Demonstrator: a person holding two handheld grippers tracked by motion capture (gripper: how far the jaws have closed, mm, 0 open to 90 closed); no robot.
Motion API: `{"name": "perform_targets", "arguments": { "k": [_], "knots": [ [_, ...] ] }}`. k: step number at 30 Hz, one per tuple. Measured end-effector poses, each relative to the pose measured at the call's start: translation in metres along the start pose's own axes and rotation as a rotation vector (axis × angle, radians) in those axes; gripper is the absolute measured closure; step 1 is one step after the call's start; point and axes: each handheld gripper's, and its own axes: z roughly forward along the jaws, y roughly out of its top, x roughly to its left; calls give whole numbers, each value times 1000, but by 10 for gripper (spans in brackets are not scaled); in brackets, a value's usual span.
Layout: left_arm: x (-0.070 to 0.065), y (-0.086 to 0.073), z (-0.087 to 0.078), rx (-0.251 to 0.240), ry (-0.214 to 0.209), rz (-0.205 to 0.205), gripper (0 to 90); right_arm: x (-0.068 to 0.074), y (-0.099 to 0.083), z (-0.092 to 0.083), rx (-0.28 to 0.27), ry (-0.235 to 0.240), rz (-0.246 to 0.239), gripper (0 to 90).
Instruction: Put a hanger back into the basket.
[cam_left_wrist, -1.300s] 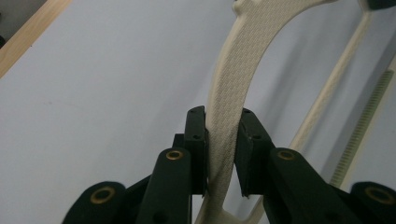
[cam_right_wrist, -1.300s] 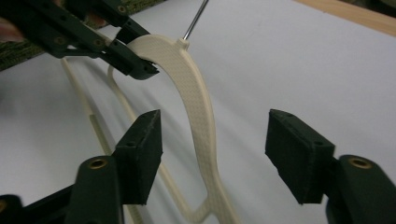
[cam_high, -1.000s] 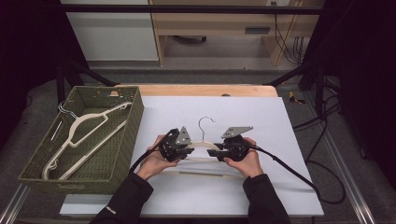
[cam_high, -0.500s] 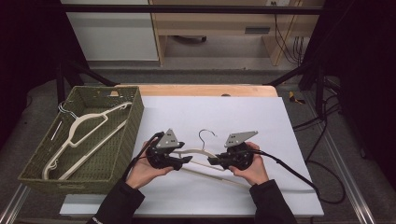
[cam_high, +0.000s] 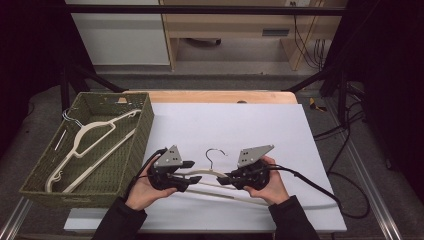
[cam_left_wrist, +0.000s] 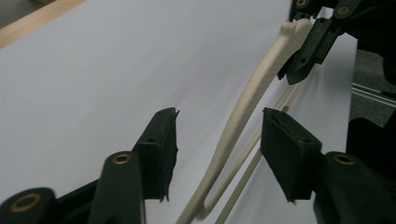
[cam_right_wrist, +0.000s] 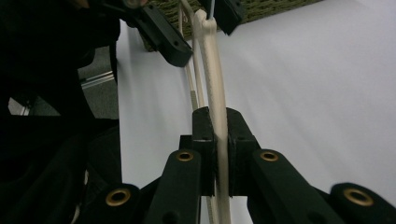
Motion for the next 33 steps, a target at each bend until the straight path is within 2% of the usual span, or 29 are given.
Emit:
{"name": "perform_targets", "arguments": {
  "k": [6, 12, 15, 16, 18, 20, 24, 27, 28, 29, 30, 32, 33],
  "knots": [
    [-3, -1, 3, 41, -50, 20, 718, 5, 2, 5, 18, 25, -23, 853],
    [-6, -3, 4, 67, -46, 41, 773, 4, 0, 8, 30, 12, -19, 834],
    [-10, -2, 4, 52, -74, 29, 813, 2, 0, 7, 4, -55, -28, 736],
    [-10, -2, 4, 52, -74, 29, 821, 2, 0, 7, 4, -68, -28, 713],
    [-15, 0, 5, 61, -72, 54, 839, 1, -1, 7, -10, -90, -29, 657],
    [-17, 0, 7, 52, -67, 43, 851, 1, -2, 6, -19, -107, -32, 630],
    [-19, 0, 9, 59, -46, 31, 855, -1, -3, -2, -69, -188, -31, 456],
    [-17, -1, 6, 43, -7, -4, 855, -3, -5, -13, -135, -243, -3, 323],
    [-17, -1, 6, 43, -7, -4, 855, -3, -5, -13, -135, -243, -3, 323],
    [-16, -1, 5, 33, 6, -11, 855, -4, -6, -17, -155, -265, 0, 291],
    [-16, 0, 4, 23, 21, -23, 855, -5, -9, -25, -197, -301, 17, 245],
    [-16, 0, -1, 8, 61, -39, 855, -6, -11, -32, -217, -340, 28, 221],
    [-16, 0, -1, 8, 61, -39, 855, -6, -11, -32, -217, -340, 28, 221]
  ]
}}
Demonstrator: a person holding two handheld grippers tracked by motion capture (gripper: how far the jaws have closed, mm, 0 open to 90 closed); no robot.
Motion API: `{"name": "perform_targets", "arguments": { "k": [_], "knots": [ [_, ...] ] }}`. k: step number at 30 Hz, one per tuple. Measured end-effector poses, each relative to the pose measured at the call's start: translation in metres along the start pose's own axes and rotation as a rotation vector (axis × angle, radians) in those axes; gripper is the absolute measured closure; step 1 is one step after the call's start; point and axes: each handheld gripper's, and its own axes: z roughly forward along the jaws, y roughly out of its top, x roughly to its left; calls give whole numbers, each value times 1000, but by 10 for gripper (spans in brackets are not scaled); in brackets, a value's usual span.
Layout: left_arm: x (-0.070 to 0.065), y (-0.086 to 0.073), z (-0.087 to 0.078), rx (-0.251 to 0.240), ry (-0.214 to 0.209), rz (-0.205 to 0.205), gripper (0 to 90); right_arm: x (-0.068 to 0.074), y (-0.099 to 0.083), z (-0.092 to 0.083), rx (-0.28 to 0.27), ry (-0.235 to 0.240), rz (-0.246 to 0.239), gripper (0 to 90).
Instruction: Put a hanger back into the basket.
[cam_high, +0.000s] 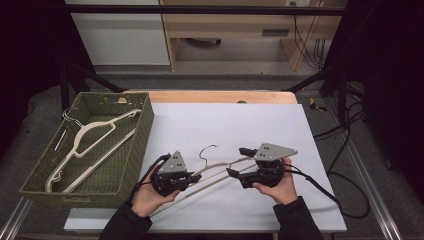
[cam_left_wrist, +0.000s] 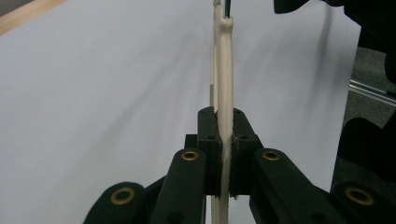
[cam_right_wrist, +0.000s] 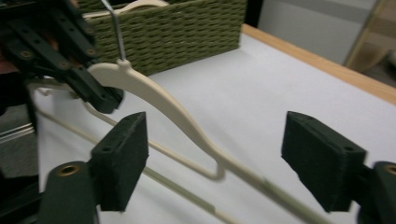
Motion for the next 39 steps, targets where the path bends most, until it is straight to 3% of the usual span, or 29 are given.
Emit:
{"name": "perform_targets", "arguments": {
  "k": [2, 7, 10, 16, 21, 22, 23, 27, 29, 30, 39],
  "knots": [
    [0, 1, -4, -16, 31, -21, 855, -5, -3, -8, -26, -32, 35, 207],
    [3, 3, -10, -35, 54, -53, 855, -12, -8, -17, -34, -80, 72, 172],
    [6, 7, -20, -54, 95, -85, 856, -17, -14, -22, -34, -131, 96, 130],
    [9, 16, -42, -107, 128, -99, 856, -22, -24, -30, -21, -186, 118, 92],
    [13, 31, -69, -138, 169, -87, 856, -26, -29, -36, -26, -207, 145, 80],
    [17, 37, -80, -151, 174, -83, 855, -28, -31, -39, -27, -221, 154, 77],
    [17, 37, -80, -151, 174, -83, 856, -28, -31, -39, -27, -221, 154, 77],
    [32, 48, -109, -174, 206, -83, 856, -30, -36, -42, -22, -240, 173, 65],
    [36, 49, -115, -177, 213, -79, 856, -31, -37, -42, -22, -242, 177, 63],
    [45, 50, -126, -173, 231, -82, 856, -31, -37, -43, -24, -246, 181, 62],
    [81, 41, -160, -158, 299, -106, 855, -32, -37, -45, -28, -246, 185, 62]
  ]
}}
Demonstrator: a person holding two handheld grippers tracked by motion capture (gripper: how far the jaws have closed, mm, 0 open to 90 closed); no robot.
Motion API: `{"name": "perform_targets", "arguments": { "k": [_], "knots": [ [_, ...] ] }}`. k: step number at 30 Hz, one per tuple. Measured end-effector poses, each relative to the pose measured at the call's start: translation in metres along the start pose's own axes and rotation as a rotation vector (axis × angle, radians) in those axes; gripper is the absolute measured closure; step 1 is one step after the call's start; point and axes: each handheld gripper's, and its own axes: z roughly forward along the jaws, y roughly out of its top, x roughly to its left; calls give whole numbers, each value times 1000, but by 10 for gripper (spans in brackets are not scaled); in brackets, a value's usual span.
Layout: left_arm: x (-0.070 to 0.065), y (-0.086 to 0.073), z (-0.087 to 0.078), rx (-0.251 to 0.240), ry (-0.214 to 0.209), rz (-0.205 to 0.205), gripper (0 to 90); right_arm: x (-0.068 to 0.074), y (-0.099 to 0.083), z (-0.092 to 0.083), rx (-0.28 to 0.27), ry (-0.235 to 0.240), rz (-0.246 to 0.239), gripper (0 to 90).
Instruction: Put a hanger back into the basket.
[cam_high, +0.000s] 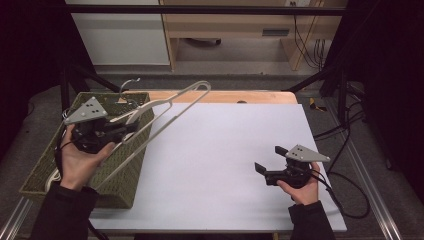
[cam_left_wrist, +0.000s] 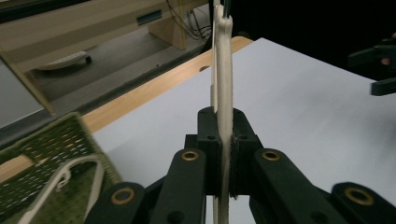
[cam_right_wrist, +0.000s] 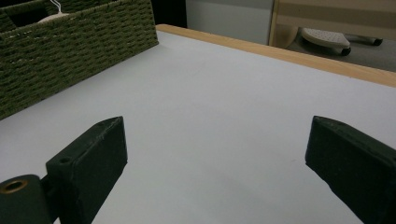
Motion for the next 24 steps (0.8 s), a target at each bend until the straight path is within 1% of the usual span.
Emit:
{"name": "perform_targets", "arguments": {
  "k": [1, 2, 4, 5, 8, 9, 11, 12, 13, 14, 16, 18, 19, 20, 21, 22, 24],
  "knots": [
    [12, -2, -5, 2, 23, -17, 855, 0, 0, 0, 2, 1, 4, 63],
    [12, -2, -5, 2, 23, -17, 855, 0, 0, 0, 2, 1, 4, 63],
    [24, -6, -9, 11, 40, -19, 855, 0, 0, 0, 2, 1, 5, 62],
    [35, -9, -12, 21, 58, -26, 855, 0, 0, 1, 4, 0, 2, 63],
    [50, -15, -18, 27, 73, -39, 855, 0, 0, 1, 4, 1, 4, 64],
    [50, -15, -18, 27, 73, -39, 855, 0, 0, 1, 4, 3, 5, 64],
    [60, -18, -23, 21, 75, -54, 855, 0, 0, 1, 4, 4, 6, 64],
    [65, -19, -25, 24, 77, -54, 855, 0, 0, 1, 4, 3, 7, 65],
    [72, -22, -29, 28, 92, -61, 855, -1, -1, 1, 4, 5, 9, 64],
    [72, -22, -29, 28, 92, -61, 855, -1, -1, 1, 4, 5, 9, 64],
    [80, -26, -31, 39, 104, -61, 855, -1, -1, 1, 1, 4, 7, 63],
    [88, -30, -31, 52, 108, -67, 855, -2, -1, 0, 1, 6, 5, 62],
    [95, -34, -31, 66, 108, -68, 855, -2, 0, 0, -2, 6, 4, 62],
    [95, -34, -31, 66, 108, -68, 855, -2, 0, 0, -2, 6, 4, 62],
    [102, -39, -31, 76, 108, -67, 855, -2, 0, 0, -6, 1, 14, 63],
    [102, -39, -31, 76, 108, -67, 855, -2, 0, 0, -6, 1, 14, 63],
    [110, -44, -31, 81, 110, -77, 855, -2, 0, 0, -8, -1, 15, 62]
  ]
}}
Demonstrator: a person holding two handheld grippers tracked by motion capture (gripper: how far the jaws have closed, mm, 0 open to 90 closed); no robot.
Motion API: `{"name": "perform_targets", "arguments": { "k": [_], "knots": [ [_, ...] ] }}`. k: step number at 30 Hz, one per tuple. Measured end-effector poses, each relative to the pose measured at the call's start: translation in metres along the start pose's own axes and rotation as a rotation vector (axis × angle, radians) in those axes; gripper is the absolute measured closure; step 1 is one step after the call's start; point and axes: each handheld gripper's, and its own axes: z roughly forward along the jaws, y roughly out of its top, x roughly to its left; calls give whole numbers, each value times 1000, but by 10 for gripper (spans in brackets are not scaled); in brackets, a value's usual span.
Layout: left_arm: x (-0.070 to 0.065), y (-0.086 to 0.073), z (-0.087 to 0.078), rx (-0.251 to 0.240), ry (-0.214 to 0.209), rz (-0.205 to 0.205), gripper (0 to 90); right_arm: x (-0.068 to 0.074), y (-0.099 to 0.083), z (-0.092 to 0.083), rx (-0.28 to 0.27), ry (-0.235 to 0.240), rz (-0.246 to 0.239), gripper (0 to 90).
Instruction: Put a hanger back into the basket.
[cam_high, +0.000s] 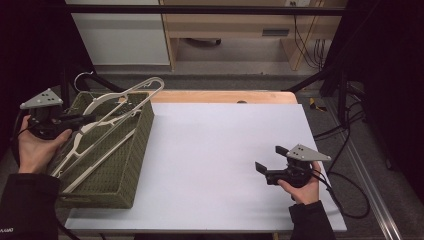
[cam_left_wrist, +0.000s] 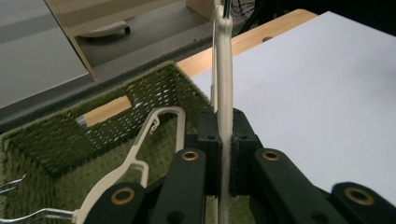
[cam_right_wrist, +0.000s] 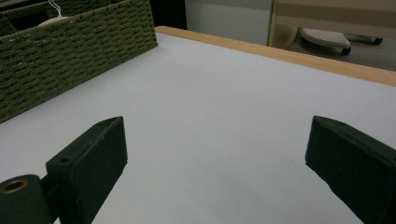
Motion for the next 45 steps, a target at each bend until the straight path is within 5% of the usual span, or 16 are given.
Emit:
{"name": "perform_targets", "arguments": {
  "k": [17, 30, 45],
  "knots": [
    [44, -44, -2, 26, 33, -98, 855, -1, -1, 1, 9, 3, 0, 65],
    [39, -65, 15, 108, 10, -112, 854, -1, -1, 0, 12, 8, -9, 68],
    [38, -92, 44, 171, -38, -212, 839, -1, -1, 0, 9, 11, 0, 76]
  ]
}}
